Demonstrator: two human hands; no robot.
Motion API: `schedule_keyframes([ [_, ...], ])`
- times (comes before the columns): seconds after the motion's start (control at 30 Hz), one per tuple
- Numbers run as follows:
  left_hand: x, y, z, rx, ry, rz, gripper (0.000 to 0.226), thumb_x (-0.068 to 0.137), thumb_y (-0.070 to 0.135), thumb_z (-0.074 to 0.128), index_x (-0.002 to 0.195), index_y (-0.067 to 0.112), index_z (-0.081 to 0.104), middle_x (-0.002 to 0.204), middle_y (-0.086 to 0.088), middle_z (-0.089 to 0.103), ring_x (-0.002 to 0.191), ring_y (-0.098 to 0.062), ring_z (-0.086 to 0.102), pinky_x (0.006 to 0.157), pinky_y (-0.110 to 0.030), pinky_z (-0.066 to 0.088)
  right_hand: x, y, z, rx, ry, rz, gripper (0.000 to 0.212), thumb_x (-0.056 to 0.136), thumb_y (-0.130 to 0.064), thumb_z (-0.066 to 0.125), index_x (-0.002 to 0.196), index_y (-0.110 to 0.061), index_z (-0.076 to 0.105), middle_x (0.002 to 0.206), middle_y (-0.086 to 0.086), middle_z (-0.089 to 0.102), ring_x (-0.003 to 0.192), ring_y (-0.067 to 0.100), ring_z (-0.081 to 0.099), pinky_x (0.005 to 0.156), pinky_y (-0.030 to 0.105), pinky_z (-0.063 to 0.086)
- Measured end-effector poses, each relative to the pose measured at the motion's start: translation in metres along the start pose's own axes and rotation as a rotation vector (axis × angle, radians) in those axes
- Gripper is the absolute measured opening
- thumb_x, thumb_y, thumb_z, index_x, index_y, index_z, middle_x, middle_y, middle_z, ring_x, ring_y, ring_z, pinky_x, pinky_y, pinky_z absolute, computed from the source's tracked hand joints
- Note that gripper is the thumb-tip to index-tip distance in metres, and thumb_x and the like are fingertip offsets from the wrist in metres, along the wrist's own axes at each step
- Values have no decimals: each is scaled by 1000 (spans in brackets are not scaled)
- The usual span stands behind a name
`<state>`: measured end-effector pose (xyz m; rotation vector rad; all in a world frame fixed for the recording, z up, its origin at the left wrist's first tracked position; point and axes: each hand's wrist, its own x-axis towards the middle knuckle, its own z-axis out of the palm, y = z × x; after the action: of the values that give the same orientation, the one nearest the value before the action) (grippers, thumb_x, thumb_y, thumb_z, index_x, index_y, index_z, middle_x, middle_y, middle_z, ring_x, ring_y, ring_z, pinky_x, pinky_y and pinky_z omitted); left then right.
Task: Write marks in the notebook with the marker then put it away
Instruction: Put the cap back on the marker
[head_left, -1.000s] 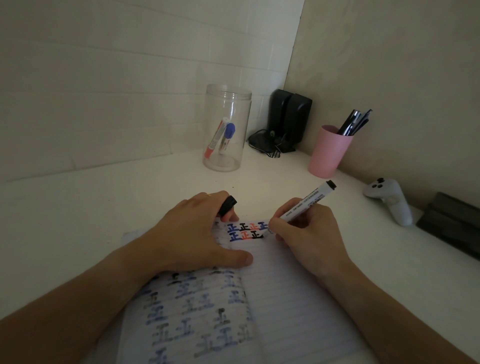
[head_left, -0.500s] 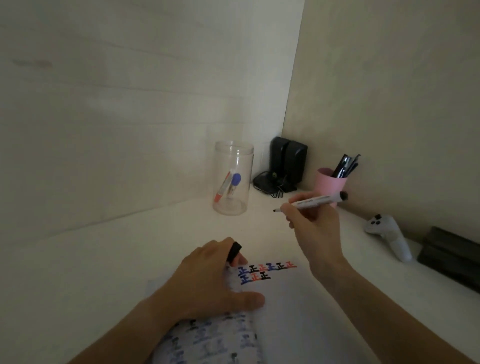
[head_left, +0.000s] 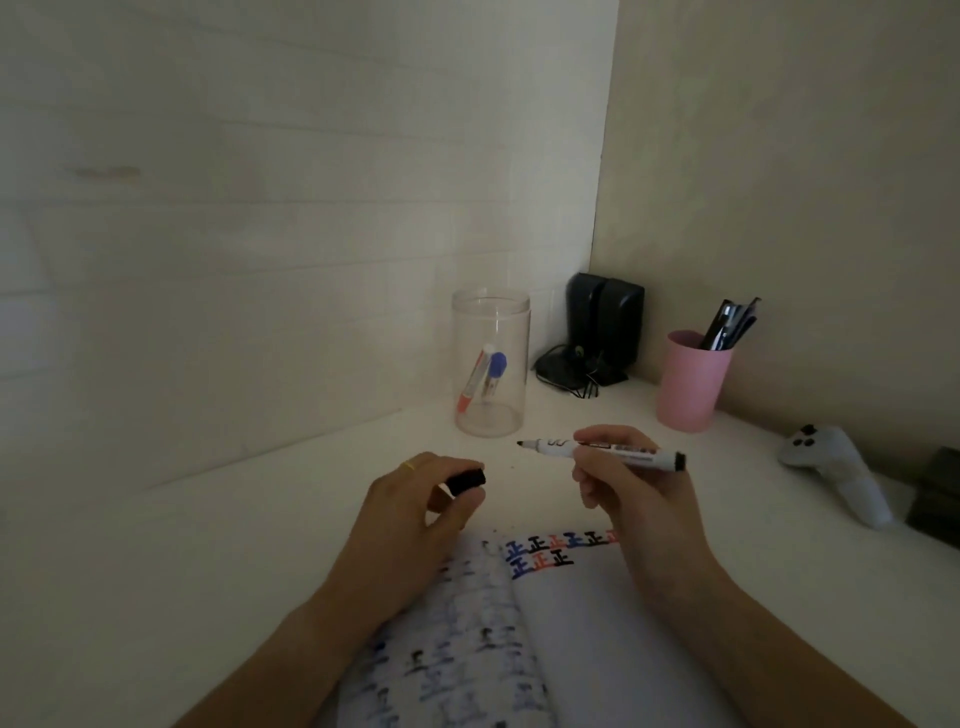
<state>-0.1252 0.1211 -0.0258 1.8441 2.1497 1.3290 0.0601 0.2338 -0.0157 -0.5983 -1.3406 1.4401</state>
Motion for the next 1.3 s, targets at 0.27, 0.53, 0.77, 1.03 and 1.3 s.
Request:
schedule_keyframes([
  [0.27,0,9,-6,-78,36,-12,29,85,27,76,111,29,61,89,16,73,86,5,67,73,-1,44,-4,-1,1,138,-83,68,21,94,4,56,93,0,77,69,13,71,60,16,63,58,25,54],
  [0.53,-2,12,-6,-102,47,38,23,83,22,79,98,23,61,87,16,73,85,3,68,74,-3,46,-6,1,3,97,-121,90,20,95,4,56,99,4,76,72,15,72,63,17,64,58,25,54],
  [0.77,-3,13,-5,-135,33,110,18,86,23,75,101,21,67,91,16,74,88,-1,69,79,-6,48,-11,-2,7,123,-184,144,15,94,1,59,99,0,72,76,19,74,65,21,68,60,27,56],
  [1.03,-3,14,-4,-167,50,123,30,101,42,39,84,29,61,62,5,61,55,-15,58,54,-15,43,-13,-7,5,166,-218,215,20,74,-13,76,93,-5,80,81,10,75,75,16,68,64,22,57],
  [1.3,-3,11,0,-25,73,131,38,104,24,33,67,25,45,51,14,39,49,-4,46,49,-8,33,-19,-5,9,184,-255,178,25,70,-7,78,93,2,79,92,23,80,82,26,79,75,24,62],
])
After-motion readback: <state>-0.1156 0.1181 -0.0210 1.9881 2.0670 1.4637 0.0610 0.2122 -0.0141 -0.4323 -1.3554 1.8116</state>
